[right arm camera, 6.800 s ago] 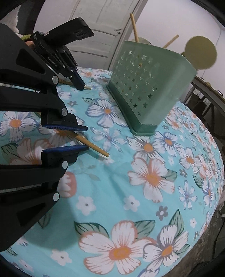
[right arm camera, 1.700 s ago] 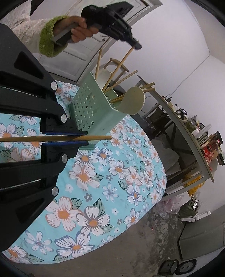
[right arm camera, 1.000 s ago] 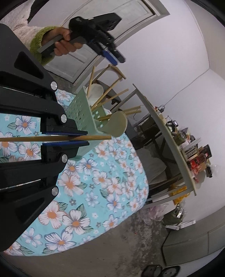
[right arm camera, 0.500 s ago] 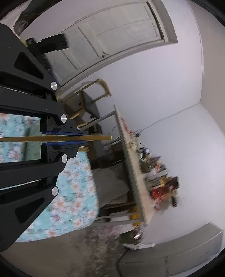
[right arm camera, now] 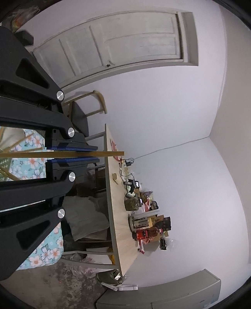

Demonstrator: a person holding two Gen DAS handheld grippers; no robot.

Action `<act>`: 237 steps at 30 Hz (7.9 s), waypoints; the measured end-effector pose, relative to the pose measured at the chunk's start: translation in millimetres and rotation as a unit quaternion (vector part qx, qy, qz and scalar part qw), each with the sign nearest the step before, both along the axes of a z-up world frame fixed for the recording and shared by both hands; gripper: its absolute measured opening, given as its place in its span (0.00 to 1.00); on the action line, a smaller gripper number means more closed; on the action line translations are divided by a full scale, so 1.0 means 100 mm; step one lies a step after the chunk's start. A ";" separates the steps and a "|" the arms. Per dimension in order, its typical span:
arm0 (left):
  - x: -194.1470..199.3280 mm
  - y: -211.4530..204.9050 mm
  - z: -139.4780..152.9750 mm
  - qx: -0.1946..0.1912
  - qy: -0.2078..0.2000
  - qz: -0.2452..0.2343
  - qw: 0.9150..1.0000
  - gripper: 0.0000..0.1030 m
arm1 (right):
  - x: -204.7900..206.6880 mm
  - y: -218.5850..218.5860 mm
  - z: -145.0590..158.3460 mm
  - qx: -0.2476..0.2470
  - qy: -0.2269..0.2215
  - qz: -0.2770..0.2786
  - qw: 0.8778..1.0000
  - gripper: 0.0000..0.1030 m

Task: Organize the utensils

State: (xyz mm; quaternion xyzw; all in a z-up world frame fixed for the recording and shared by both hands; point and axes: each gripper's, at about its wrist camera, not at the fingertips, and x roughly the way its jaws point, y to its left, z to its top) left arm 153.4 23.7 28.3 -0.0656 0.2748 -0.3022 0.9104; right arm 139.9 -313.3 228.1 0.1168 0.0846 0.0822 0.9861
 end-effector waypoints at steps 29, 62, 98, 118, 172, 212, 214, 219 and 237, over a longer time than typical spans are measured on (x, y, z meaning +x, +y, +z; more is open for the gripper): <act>0.16 -0.06 -0.12 -0.004 0.015 -0.012 1.000 0.70 | 0.07 0.14 -0.95 -0.025 0.125 -0.010 0.992 0.39; -0.57 -0.53 0.11 0.081 0.024 0.069 0.994 0.92 | -1.72 0.29 -1.65 -0.034 0.265 -0.116 0.957 0.94; -0.93 -0.59 0.08 0.156 0.037 0.162 0.974 0.92 | -2.05 0.43 -1.68 -0.063 0.273 -0.178 0.943 0.94; -0.87 -0.69 -0.01 0.181 0.048 0.169 0.968 0.92 | -2.00 0.35 -1.75 -0.062 0.287 -0.147 0.945 0.94; -0.63 -0.33 -0.31 0.243 0.060 0.220 0.943 0.92 | -1.75 0.11 -1.97 -0.043 0.319 -0.156 0.934 0.94; -0.73 -0.29 -0.16 0.212 0.042 0.218 0.952 0.92 | -1.79 0.12 -1.86 -0.051 0.301 -0.157 0.939 0.94; -0.75 -0.30 -0.15 0.212 0.040 0.218 0.952 0.92 | -1.80 0.13 -1.85 -0.052 0.300 -0.157 0.939 0.94; -0.75 -0.30 -0.15 0.212 0.039 0.218 0.952 0.92 | -1.81 0.15 -1.83 -0.052 0.299 -0.156 0.940 0.94; -0.77 -0.30 -0.14 0.212 0.039 0.217 0.952 0.92 | -1.81 0.16 -1.83 -0.053 0.298 -0.155 0.940 0.94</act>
